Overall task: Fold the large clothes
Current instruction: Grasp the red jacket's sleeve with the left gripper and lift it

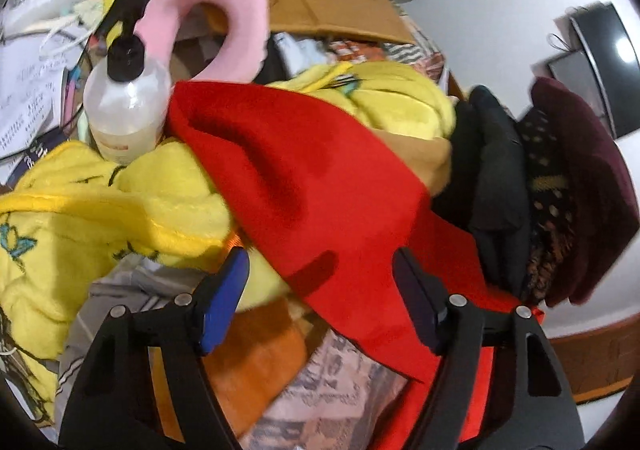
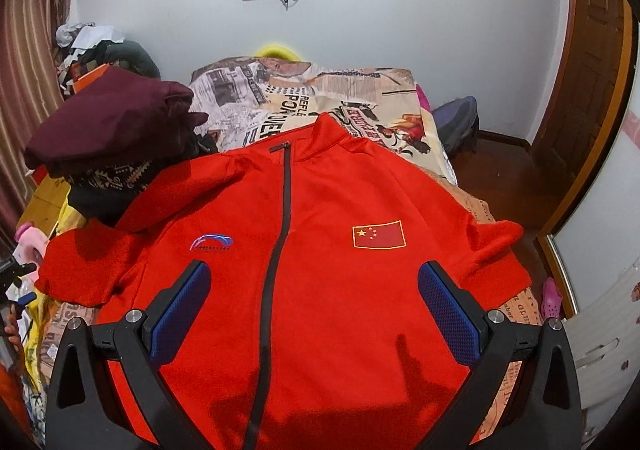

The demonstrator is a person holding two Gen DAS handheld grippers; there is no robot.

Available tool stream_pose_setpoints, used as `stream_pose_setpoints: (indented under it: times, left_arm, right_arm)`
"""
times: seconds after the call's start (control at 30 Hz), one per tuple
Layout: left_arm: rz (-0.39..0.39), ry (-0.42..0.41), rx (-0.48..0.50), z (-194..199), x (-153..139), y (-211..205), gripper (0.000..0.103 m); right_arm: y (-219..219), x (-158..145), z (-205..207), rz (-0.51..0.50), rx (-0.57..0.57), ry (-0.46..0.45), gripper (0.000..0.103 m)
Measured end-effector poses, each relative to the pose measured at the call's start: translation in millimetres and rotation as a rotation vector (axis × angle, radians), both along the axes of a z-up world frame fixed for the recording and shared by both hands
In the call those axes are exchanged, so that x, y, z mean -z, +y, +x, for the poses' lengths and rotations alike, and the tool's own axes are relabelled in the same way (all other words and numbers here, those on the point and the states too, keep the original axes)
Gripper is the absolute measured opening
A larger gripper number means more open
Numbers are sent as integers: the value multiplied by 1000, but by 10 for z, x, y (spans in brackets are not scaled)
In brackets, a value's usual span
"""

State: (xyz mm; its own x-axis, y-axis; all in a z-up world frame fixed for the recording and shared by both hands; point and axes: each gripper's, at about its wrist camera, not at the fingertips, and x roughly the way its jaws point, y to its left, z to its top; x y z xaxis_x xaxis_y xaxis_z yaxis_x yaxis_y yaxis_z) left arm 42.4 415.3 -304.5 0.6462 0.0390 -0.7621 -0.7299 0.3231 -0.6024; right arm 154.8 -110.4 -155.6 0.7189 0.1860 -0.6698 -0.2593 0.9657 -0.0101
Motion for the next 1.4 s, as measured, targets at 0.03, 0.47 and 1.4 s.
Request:
stream_pose_setpoints:
  times: [0.03, 0.47, 1.4]
  left_arm:
    - [-12, 3, -13, 2, 51, 40, 70]
    - [197, 161, 5, 239, -34, 65, 16]
    - [754, -338, 436, 975, -2569, -2144, 4]
  right_arm:
    - [6, 4, 7, -3, -1, 1, 103]
    - [14, 17, 87, -10, -6, 11, 103]
    - [-244, -22, 85, 49, -40, -11, 103]
